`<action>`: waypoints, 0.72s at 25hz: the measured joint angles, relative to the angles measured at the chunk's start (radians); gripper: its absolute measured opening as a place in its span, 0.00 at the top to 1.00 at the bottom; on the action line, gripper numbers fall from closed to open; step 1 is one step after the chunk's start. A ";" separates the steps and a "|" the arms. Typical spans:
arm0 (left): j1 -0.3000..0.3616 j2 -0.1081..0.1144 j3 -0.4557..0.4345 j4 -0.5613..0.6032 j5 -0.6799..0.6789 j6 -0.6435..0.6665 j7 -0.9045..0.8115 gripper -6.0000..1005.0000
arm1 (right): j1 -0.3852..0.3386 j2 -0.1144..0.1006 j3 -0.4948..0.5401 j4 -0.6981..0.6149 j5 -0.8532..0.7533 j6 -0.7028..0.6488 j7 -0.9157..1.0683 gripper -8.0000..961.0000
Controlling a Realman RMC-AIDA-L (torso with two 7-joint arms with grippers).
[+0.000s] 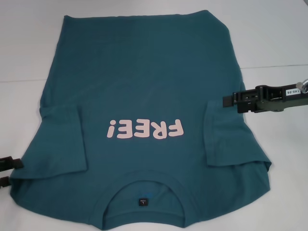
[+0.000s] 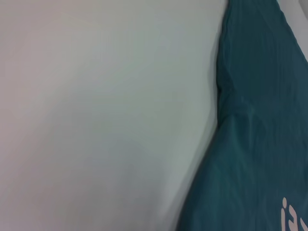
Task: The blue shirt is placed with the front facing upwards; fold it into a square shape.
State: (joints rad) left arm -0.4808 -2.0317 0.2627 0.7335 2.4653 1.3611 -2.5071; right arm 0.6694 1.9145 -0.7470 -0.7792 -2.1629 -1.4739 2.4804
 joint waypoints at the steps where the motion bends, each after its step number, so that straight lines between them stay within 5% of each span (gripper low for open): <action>1: -0.001 0.001 0.000 0.000 0.000 -0.004 0.001 0.33 | 0.000 0.000 0.000 0.000 0.000 0.000 0.000 0.21; 18: -0.011 0.003 0.029 0.002 0.009 -0.002 -0.002 0.33 | -0.005 -0.001 0.000 0.000 0.000 0.007 -0.002 0.20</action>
State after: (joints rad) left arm -0.4920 -2.0284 0.2914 0.7353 2.4745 1.3588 -2.5090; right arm 0.6643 1.9137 -0.7470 -0.7793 -2.1629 -1.4667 2.4788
